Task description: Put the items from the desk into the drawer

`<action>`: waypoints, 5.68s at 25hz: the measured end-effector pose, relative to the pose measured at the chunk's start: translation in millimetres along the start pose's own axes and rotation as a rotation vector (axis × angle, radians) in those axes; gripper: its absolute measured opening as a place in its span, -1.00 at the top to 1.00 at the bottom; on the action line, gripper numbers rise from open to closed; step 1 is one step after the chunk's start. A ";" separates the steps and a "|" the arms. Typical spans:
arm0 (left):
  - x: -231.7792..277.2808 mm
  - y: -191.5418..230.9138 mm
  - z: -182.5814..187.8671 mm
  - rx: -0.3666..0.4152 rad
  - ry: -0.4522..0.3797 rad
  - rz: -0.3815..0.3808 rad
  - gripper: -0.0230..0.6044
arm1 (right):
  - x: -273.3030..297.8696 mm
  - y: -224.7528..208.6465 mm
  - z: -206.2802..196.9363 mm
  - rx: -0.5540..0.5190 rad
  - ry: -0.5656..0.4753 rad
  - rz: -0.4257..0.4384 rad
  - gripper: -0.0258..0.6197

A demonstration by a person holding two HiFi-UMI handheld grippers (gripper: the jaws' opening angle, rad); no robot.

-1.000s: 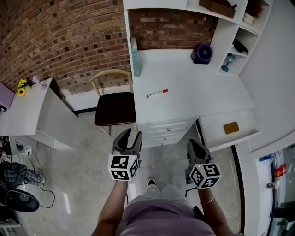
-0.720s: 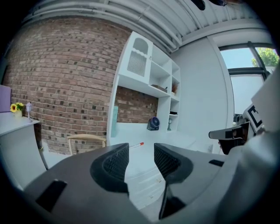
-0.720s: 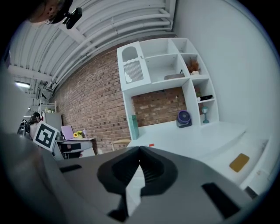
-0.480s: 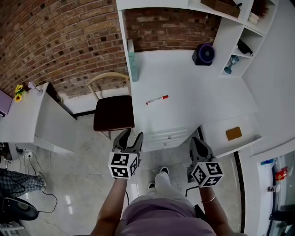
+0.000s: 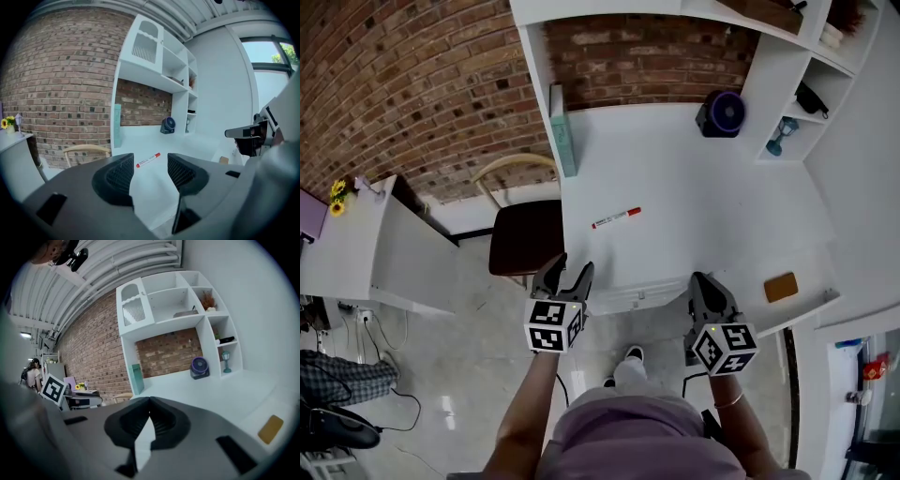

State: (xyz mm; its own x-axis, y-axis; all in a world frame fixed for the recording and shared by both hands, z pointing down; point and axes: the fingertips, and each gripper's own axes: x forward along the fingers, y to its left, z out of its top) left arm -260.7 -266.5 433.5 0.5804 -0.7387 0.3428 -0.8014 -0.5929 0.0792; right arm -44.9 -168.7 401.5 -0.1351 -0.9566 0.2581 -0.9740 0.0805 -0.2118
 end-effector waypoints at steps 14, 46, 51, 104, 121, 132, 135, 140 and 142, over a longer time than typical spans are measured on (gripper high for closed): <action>75.9 6.0 10.5 0.096 0.075 -0.039 0.24 | 38.8 -39.5 12.8 0.032 -0.020 -0.025 0.91; 216.0 4.4 -40.7 0.349 0.352 -0.405 0.31 | 80.3 -64.7 -3.5 0.116 0.039 -0.346 0.91; 221.7 3.9 -50.7 0.366 0.392 -0.422 0.36 | 79.3 -66.6 -7.7 0.124 0.049 -0.366 0.91; 224.9 -44.8 -33.9 0.398 0.407 -0.516 0.71 | 48.8 -81.7 -9.9 0.155 0.022 -0.462 0.91; 208.3 -127.5 -3.3 0.380 0.317 -0.664 0.71 | -9.4 -94.4 -17.5 0.192 -0.027 -0.604 0.91; 187.5 -215.5 -1.4 0.409 0.299 -0.792 0.71 | -77.0 -116.8 -30.1 0.245 -0.072 -0.735 0.91; 179.4 -240.3 -2.4 0.422 0.300 -0.821 0.71 | -99.4 -125.4 -33.6 0.261 -0.085 -0.768 0.91; 167.3 -274.7 -6.3 0.453 0.302 -0.860 0.71 | -131.9 -136.9 -37.0 0.275 -0.110 -0.811 0.91; 161.6 -289.4 -8.2 0.463 0.303 -0.873 0.71 | -146.3 -141.5 -39.1 0.281 -0.118 -0.825 0.91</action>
State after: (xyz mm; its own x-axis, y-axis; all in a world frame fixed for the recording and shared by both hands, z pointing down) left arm 63.8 -211.6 473.7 0.8210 0.0815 0.5651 0.0526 -0.9963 0.0673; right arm 105.5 -29.2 430.5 0.6268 -0.7034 0.3351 -0.6698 -0.7062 -0.2295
